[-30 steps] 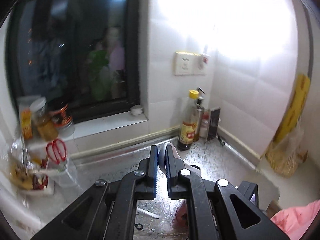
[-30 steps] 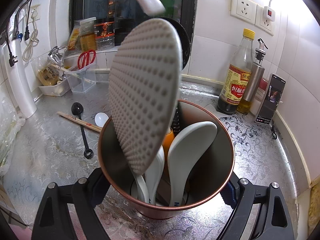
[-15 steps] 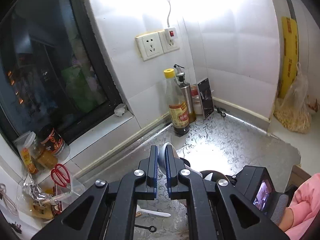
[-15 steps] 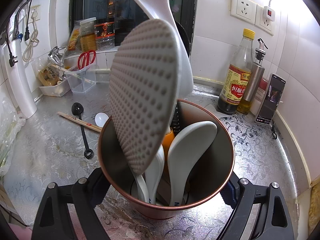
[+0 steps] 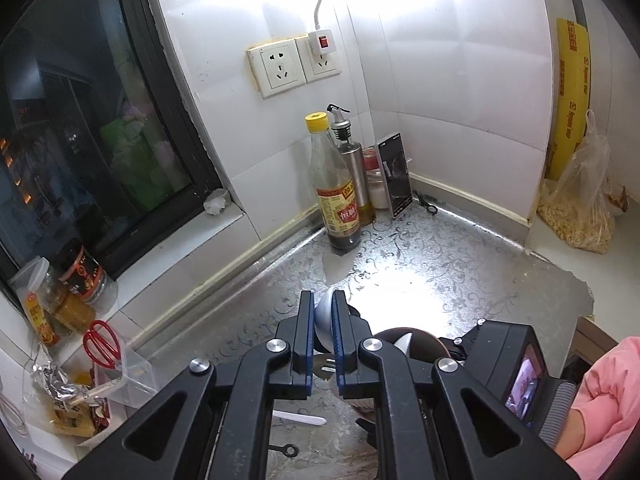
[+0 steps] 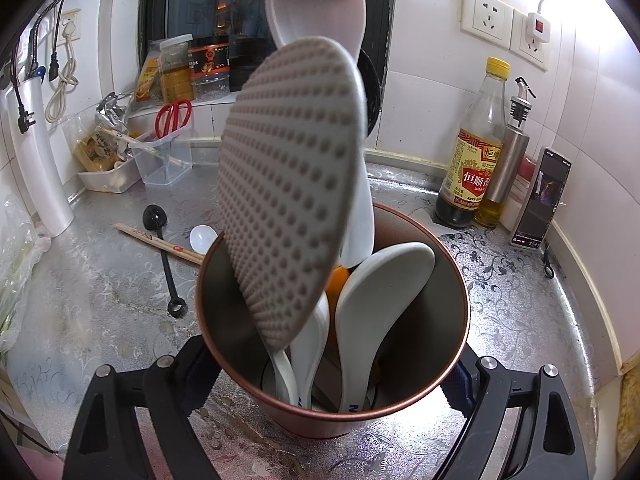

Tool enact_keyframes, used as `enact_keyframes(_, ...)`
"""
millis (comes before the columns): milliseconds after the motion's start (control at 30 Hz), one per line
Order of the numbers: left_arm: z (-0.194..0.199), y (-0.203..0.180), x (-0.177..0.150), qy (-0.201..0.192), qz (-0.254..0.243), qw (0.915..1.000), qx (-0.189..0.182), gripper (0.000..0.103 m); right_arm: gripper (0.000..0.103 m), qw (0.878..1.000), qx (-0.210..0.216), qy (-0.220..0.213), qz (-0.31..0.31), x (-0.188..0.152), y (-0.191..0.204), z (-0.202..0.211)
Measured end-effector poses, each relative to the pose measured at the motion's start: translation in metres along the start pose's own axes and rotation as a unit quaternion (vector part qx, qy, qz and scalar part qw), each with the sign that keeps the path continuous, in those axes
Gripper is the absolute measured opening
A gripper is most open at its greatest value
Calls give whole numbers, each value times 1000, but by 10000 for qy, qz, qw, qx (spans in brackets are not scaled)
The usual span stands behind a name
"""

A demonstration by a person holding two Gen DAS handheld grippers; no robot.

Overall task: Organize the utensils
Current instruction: 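Lower the small spoon into the red container and open the left tool, then move the open left tool over the white measuring scoop on the counter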

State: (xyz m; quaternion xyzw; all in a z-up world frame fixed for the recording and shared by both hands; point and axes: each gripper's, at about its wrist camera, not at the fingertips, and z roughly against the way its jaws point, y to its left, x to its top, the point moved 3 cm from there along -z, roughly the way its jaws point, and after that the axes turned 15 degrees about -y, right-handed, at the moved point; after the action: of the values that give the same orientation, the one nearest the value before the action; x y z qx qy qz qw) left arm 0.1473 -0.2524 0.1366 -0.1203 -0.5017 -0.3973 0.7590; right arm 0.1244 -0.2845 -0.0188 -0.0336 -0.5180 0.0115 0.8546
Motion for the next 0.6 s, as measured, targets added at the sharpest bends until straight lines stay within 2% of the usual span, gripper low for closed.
enact_keyframes(333,6,4,1,-43,220,9997,-91,8,92,10000,8,8,-9,-1,1,1)
enact_keyframes(600,22,46,-4,-186,893,9952,353,10,92,10000,7,6,-14,-1,1,2)
